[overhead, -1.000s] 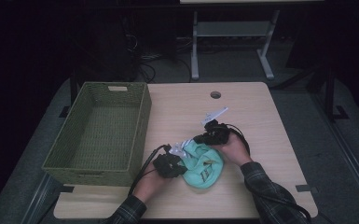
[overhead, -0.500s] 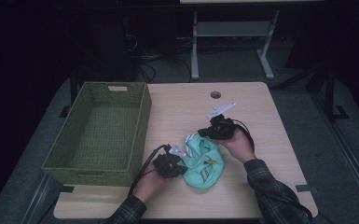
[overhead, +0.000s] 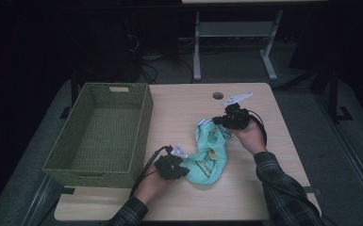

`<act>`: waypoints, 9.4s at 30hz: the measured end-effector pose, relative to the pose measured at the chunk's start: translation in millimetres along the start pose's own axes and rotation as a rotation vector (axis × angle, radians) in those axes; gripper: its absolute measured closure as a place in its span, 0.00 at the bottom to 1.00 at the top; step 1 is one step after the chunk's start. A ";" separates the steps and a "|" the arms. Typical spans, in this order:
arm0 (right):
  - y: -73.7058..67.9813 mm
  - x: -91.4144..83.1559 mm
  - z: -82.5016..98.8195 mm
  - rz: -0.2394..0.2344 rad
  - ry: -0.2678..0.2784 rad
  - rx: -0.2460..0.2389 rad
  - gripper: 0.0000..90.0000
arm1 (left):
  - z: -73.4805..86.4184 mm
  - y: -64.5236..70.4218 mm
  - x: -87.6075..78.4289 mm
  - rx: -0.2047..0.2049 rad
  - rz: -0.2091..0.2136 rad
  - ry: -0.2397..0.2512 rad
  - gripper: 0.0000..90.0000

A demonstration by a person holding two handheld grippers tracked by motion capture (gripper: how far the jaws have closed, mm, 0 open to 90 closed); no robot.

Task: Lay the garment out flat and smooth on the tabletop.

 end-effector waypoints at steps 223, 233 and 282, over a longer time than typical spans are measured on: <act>-1.7 4.0 76.2 -0.018 -0.045 0.079 0.90 | -39.3 -15.8 27.0 0.051 0.024 0.004 1.00; -34.2 32.5 67.3 -0.063 -0.082 -0.035 0.89 | -39.2 -14.9 27.7 0.045 0.025 0.017 1.00; 20.2 25.5 54.6 0.111 -0.117 -0.011 0.89 | -41.1 -17.0 23.7 0.040 0.012 0.014 0.85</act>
Point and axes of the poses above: each handheld gripper's, and its own axes: x roughly forward along the jaws, z roughly out of its underside, y roughly to its right, the point moved 2 cm from there along x, roughly forward along the jaws, and after that the axes turned 2 degrees about -y, right-handed, at the moved point
